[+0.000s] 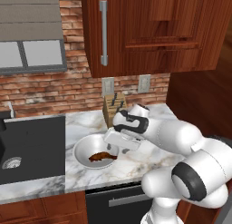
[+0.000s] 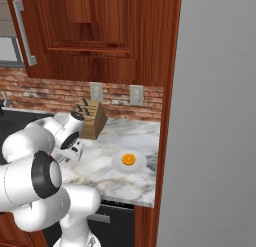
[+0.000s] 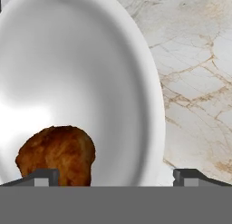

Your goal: Remove the orange from the bowl and place it on the small plate. Then place the bowl with only the chicken drumstick in the microwave, close the door, and press the start button to microwave the chicken drumstick.

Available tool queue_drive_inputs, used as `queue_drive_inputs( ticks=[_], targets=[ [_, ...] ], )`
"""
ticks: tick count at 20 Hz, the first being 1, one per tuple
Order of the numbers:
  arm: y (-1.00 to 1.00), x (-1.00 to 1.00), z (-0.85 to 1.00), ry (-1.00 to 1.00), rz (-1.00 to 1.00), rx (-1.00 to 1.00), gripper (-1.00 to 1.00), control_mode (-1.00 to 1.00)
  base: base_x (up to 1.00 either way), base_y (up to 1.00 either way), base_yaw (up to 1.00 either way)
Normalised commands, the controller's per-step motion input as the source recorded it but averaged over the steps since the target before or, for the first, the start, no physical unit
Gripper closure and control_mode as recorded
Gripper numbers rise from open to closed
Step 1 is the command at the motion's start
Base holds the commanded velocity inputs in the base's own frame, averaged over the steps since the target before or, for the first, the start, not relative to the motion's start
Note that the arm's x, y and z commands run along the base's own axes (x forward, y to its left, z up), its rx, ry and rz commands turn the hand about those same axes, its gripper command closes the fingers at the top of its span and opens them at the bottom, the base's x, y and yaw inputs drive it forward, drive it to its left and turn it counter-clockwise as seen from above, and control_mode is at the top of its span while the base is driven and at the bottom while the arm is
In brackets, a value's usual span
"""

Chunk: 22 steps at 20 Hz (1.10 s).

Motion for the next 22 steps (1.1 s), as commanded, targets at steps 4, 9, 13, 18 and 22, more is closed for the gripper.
queue_drive_inputs(
  ticks=[4, 9, 13, 18, 22],
  targets=[
    [0.04, 0.03, -0.14, -0.04, 0.0, 0.0, -1.0, -1.0, 0.0, 0.0, 0.0],
    [0.06, 0.02, -0.12, -0.03, 0.0, 0.0, -1.0, -1.0, 0.0, 0.0, 0.0],
    [0.33, 0.0, -0.12, 0.0, 0.0, 0.0, 1.0, -1.0, 0.0, 0.0, 0.0],
    [0.26, 0.08, -0.17, 0.02, 0.0, 0.0, 1.0, -1.0, 0.0, 0.0, 0.0],
    [0.0, 0.09, -0.17, 0.07, 0.0, 0.0, 1.0, -1.0, 0.0, 0.0, 0.0]
  ],
)
